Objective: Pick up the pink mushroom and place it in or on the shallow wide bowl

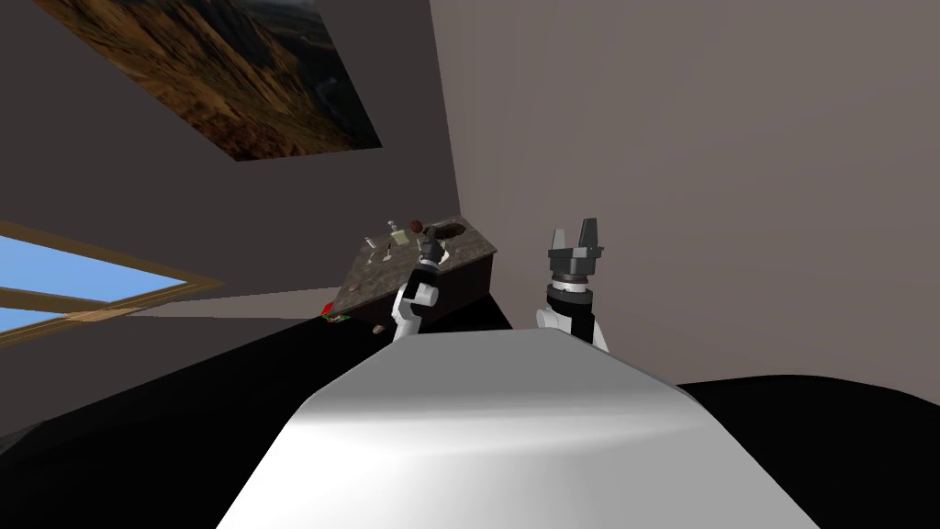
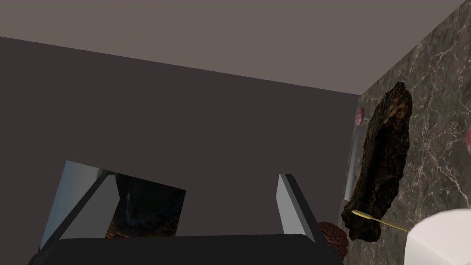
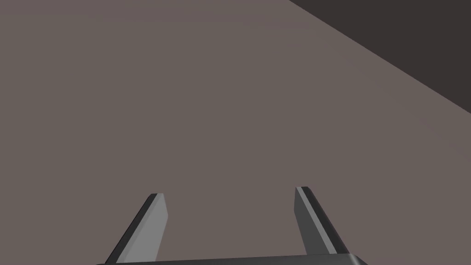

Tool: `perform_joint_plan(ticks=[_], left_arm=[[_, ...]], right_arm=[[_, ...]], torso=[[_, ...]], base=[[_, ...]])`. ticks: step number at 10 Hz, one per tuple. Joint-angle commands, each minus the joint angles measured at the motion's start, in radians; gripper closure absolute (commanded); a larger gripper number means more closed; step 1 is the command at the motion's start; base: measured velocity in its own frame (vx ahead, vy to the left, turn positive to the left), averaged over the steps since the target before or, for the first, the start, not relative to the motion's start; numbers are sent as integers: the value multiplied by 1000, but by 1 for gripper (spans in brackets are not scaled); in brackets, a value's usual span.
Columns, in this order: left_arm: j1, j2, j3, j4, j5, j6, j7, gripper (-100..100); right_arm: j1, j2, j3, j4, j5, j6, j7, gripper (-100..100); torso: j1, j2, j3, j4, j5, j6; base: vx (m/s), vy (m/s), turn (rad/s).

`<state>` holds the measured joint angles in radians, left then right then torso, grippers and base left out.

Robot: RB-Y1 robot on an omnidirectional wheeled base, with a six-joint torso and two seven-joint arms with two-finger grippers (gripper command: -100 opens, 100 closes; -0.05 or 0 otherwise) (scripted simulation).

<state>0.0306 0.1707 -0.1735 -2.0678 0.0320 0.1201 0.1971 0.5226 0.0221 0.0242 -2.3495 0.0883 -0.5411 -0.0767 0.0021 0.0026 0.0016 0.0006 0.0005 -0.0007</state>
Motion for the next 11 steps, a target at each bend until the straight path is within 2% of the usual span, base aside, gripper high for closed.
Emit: perform_joint_plan(ticks=[1, 2, 3, 4, 5, 6, 7, 8, 9, 10, 11], left_arm=[[-50, 5, -9, 50, -7, 50, 14, -100], [-63, 5, -9, 54, -7, 77, 14, -100], [-102, 6, -19, 90, -15, 111, 26, -100], [-115, 6, -19, 97, -15, 138, 26, -100], [-152, 8, -28, 137, -23, 168, 38, -100], [-166, 8, -28, 142, -23, 196, 38, -100], [-208, 10, -37, 184, -30, 227, 50, -100], [-217, 10, -37, 187, -30, 256, 50, -100], [-217, 10, -37, 187, -30, 262, 50, -100], [-261, 12, -45, 234, -38, 301, 63, -100], [-267, 12, -45, 234, -38, 323, 63, -100]], right_arm=[[0, 0, 0, 0, 0, 0, 0, 0], [0, 0, 0, 0, 0, 0, 0, 0], [0, 0, 0, 0, 0, 0, 0, 0], [0, 0, 0, 0, 0, 0, 0, 0], [0, 0, 0, 0, 0, 0, 0, 0], [0, 0, 0, 0, 0, 0, 0, 0], [0, 0, 0, 0, 0, 0, 0, 0], [0, 0, 0, 0, 0, 0, 0, 0], [0, 0, 0, 0, 0, 0, 0, 0], [0, 0, 0, 0, 0, 0, 0, 0], [0, 0, 0, 0, 0, 0, 0, 0]], torso=[[0, 0, 0, 0, 0, 0], [0, 0, 0, 0, 0, 0], [0, 0, 0, 0, 0, 0], [-1, 0, 0, 0, 0, 0], [0, 0, 0, 0, 0, 0], [0, 0, 0, 0, 0, 0], [0, -1, 0, 0, 0, 0], [0, -1, -1, 0, 0, 0], [-1, -1, -1, 0, 0, 0], [-1, -2, -1, 0, 0, 0], [-2, -2, -1, -1, 0, 0]], base=[[-63, 16, -95], [-57, 11, -68], [-64, 6, -124], [-48, 14, -46], [-50, 17, -76], [-42, 15, -55], [-39, 12, -65], [-32, 5, -52], [-13, -3, -8], [-19, -7, -71], [-22, -1, -44]])
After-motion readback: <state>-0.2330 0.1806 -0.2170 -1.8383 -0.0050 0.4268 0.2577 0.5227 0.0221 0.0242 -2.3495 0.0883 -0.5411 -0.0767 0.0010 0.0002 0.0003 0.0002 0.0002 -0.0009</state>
